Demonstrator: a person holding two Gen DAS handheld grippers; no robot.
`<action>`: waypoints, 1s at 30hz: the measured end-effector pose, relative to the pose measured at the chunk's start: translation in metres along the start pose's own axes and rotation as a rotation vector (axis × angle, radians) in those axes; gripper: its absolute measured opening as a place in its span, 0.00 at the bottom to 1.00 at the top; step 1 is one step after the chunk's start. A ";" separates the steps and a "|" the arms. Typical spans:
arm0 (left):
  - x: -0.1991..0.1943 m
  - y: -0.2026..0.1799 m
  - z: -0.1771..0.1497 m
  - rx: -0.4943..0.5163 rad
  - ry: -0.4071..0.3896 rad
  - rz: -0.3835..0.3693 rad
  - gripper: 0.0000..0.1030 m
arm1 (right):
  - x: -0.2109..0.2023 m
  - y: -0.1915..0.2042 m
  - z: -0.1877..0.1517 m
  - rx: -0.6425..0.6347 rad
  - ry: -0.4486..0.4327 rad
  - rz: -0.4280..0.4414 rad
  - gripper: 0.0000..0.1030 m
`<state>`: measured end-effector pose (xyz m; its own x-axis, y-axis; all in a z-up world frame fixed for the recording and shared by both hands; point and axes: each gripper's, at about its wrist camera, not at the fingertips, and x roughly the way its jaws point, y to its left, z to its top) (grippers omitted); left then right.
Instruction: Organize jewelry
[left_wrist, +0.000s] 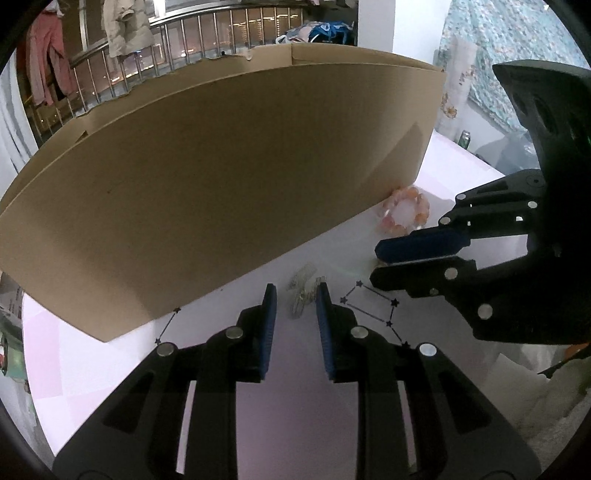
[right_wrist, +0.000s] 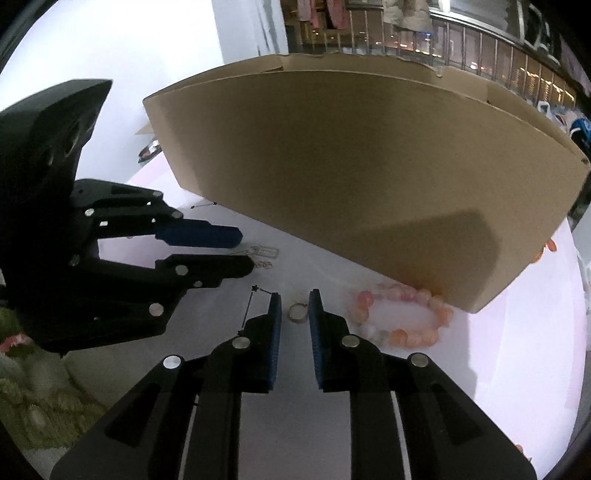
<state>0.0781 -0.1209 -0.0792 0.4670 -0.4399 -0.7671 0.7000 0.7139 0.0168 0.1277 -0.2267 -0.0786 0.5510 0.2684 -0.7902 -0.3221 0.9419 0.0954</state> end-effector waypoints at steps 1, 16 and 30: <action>0.000 0.000 0.000 0.000 0.001 -0.002 0.20 | 0.000 0.000 0.000 -0.007 0.001 0.000 0.15; -0.001 -0.005 -0.001 0.035 0.002 -0.014 0.07 | 0.005 0.001 0.007 -0.008 0.008 0.027 0.10; -0.005 -0.003 -0.003 0.015 0.000 -0.003 0.01 | -0.002 0.000 0.006 0.047 -0.015 0.030 0.03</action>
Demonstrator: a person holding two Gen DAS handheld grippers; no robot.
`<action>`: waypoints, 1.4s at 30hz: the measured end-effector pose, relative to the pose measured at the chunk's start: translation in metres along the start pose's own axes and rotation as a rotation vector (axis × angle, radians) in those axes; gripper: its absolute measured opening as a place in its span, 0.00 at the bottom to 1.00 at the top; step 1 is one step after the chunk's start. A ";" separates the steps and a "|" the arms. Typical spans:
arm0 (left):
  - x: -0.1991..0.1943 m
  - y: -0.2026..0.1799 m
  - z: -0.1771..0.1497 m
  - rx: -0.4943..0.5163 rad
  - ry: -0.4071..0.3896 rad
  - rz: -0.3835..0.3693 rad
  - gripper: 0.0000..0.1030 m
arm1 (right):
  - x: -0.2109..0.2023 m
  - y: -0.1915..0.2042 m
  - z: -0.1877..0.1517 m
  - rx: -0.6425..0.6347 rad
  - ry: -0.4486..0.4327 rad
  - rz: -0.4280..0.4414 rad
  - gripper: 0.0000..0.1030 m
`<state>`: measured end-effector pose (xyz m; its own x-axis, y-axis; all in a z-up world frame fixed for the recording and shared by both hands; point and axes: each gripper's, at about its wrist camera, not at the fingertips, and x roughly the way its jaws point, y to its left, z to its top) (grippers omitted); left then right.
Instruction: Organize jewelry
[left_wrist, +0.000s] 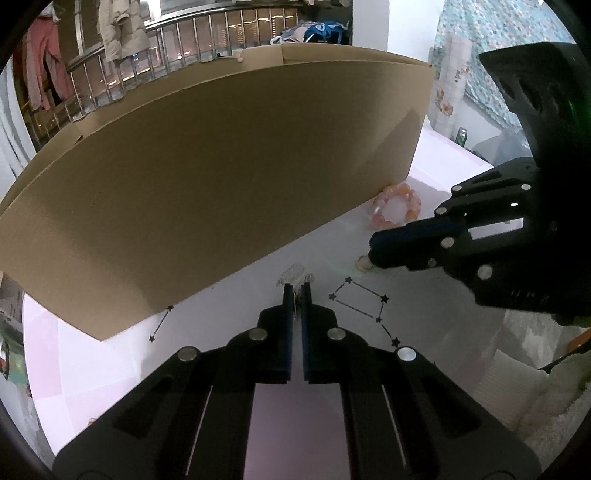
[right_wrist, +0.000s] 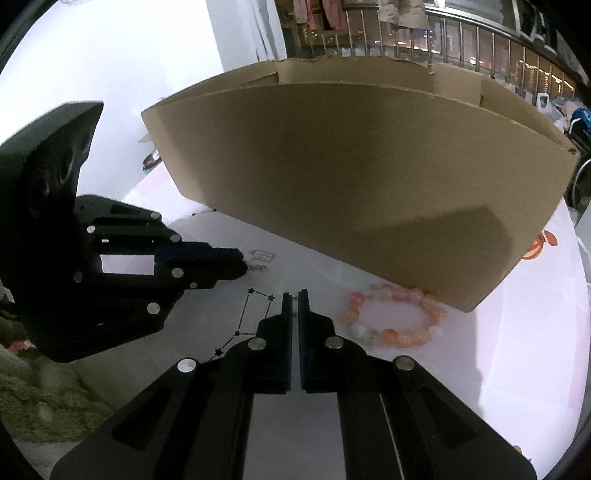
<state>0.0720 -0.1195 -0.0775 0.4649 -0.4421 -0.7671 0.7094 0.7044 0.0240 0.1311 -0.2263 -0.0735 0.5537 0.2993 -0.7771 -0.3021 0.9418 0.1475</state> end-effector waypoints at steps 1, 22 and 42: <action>-0.001 0.001 -0.001 -0.006 0.001 0.000 0.01 | -0.002 0.000 0.000 0.006 -0.005 -0.002 0.03; -0.027 0.037 -0.006 -0.145 -0.048 0.085 0.01 | 0.001 0.003 0.001 -0.017 0.072 0.026 0.13; -0.026 0.041 -0.010 -0.161 -0.052 0.080 0.02 | 0.001 0.002 0.003 -0.047 0.094 0.072 0.20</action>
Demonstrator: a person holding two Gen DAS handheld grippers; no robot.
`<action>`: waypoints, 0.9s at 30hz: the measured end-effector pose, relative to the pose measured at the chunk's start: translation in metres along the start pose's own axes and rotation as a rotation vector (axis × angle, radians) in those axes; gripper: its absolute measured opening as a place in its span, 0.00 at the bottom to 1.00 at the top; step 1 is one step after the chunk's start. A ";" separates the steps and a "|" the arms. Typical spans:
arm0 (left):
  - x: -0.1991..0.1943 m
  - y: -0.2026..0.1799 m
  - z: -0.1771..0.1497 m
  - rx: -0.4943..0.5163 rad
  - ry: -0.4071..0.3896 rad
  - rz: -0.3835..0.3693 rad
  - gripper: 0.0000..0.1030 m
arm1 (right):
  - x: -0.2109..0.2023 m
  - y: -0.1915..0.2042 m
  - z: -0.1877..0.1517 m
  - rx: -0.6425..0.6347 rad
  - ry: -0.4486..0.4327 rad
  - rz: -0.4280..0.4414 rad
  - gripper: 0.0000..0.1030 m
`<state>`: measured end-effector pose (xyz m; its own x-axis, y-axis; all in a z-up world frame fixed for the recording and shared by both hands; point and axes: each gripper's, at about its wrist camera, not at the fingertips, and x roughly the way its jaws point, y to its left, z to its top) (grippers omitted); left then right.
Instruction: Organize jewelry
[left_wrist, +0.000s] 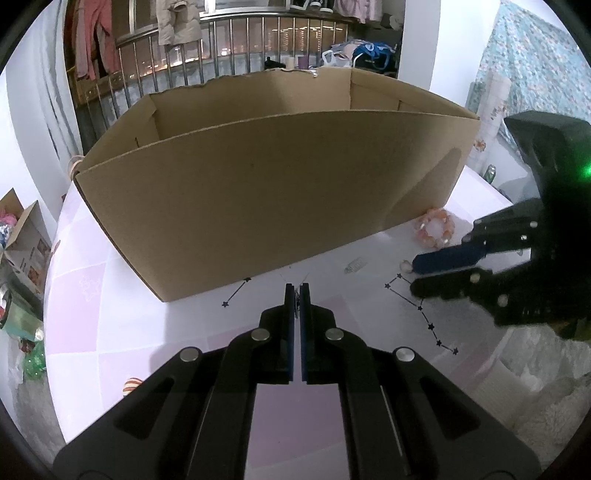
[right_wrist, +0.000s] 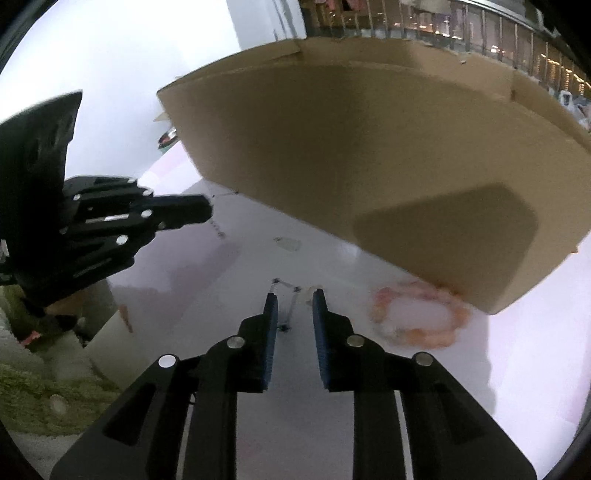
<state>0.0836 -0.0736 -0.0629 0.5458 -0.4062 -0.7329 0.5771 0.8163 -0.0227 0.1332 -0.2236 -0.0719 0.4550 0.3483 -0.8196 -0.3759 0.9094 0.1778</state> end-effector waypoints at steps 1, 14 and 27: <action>0.000 0.000 0.000 -0.001 0.001 0.000 0.02 | 0.001 0.001 0.000 -0.001 0.002 0.009 0.20; 0.000 -0.001 -0.001 0.004 0.005 0.001 0.02 | -0.005 0.000 0.011 -0.108 -0.012 -0.052 0.27; -0.001 -0.006 -0.002 0.016 0.002 -0.010 0.02 | 0.001 0.001 0.016 -0.244 0.059 -0.001 0.10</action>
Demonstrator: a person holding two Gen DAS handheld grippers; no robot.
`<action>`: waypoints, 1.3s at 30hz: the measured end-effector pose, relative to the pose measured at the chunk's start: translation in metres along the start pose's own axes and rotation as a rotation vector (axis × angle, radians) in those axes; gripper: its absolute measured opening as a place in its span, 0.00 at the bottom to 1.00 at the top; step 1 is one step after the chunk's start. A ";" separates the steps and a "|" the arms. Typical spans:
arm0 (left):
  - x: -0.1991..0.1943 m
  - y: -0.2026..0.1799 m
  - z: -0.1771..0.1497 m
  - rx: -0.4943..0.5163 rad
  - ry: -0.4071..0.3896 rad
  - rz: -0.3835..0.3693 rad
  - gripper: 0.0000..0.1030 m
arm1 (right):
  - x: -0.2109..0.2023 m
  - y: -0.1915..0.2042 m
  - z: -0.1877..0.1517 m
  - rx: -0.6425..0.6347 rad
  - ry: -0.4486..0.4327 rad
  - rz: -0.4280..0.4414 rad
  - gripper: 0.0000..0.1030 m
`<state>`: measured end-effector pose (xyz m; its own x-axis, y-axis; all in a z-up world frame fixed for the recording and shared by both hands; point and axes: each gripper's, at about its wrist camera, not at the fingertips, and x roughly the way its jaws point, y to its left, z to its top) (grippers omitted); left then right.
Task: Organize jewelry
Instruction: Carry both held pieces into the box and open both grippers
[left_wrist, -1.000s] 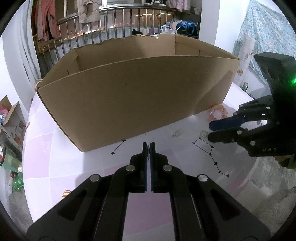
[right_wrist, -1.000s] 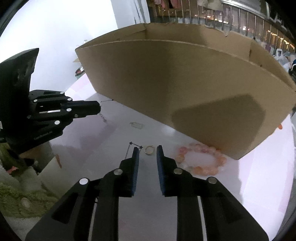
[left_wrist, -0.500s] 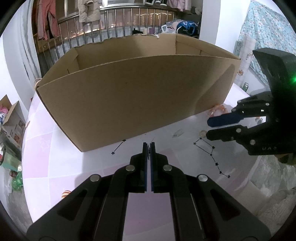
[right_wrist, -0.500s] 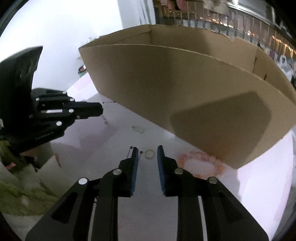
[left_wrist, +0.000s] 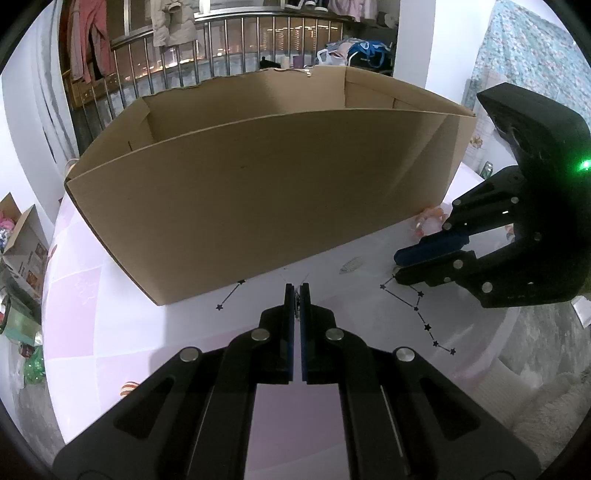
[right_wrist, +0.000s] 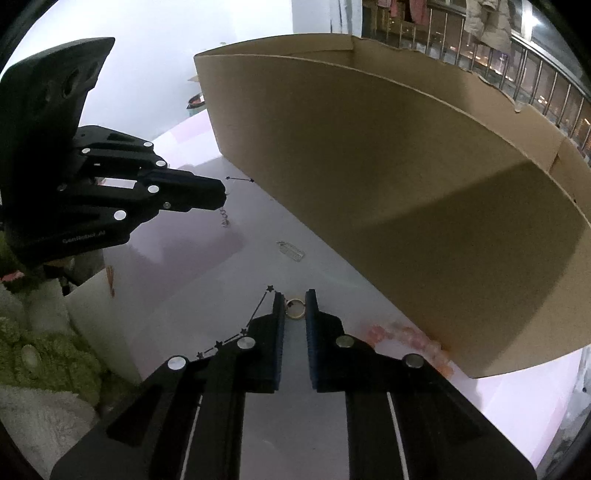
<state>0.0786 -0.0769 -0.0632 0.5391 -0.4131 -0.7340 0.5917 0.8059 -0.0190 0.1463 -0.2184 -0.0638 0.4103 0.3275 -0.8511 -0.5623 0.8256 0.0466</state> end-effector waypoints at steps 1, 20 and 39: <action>0.000 0.000 0.000 -0.001 -0.001 0.000 0.02 | 0.000 0.000 0.000 0.002 -0.001 0.000 0.10; -0.066 0.005 0.025 -0.055 -0.141 -0.090 0.02 | -0.063 0.011 0.017 0.055 -0.179 -0.026 0.10; 0.016 0.055 0.128 -0.122 0.149 -0.217 0.02 | -0.065 -0.074 0.111 0.130 -0.116 -0.099 0.11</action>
<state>0.1965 -0.0931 0.0112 0.3080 -0.5220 -0.7954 0.6025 0.7540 -0.2616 0.2408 -0.2499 0.0464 0.5429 0.2864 -0.7894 -0.4209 0.9063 0.0393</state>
